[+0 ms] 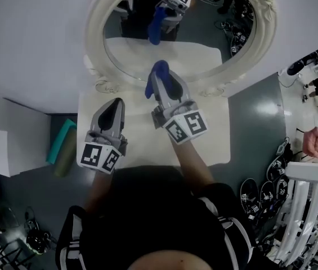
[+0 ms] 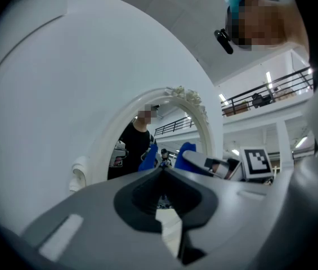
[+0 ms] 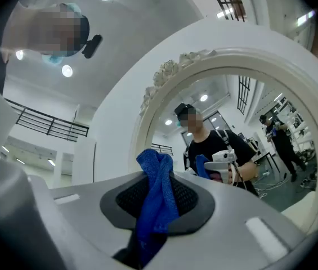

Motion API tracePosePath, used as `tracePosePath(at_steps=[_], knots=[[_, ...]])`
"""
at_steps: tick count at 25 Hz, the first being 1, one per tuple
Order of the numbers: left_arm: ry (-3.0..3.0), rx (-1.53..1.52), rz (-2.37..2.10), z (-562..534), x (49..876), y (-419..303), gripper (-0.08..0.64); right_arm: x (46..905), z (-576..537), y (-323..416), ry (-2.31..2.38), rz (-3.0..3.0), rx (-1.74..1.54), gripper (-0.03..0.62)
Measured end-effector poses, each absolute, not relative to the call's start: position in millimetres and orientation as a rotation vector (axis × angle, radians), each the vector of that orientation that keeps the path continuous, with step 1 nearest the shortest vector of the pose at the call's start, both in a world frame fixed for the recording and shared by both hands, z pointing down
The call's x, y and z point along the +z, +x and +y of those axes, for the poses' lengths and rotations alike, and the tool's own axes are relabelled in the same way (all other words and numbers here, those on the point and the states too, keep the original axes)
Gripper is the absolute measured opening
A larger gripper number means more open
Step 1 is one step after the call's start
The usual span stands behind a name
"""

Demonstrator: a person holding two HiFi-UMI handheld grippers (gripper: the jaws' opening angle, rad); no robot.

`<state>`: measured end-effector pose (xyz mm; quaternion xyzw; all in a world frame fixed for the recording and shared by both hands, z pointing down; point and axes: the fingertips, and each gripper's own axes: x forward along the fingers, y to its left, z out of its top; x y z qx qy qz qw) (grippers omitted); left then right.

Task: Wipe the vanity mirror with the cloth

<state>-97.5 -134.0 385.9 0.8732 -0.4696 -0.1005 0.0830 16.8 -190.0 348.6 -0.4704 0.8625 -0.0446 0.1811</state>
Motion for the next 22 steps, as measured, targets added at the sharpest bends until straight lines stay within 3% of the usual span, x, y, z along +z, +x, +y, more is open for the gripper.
tracePosePath(at_steps=[9, 22], knots=[[2.623, -0.237, -1.264, -138, 413, -58, 0.011, 423, -151, 74, -1.667, 2.414, -0.252, 0.064], [2.653, -0.203, -1.197, -135, 420, -37, 0.011, 434, -133, 88, -1.744, 2.360, -0.283, 0.063]])
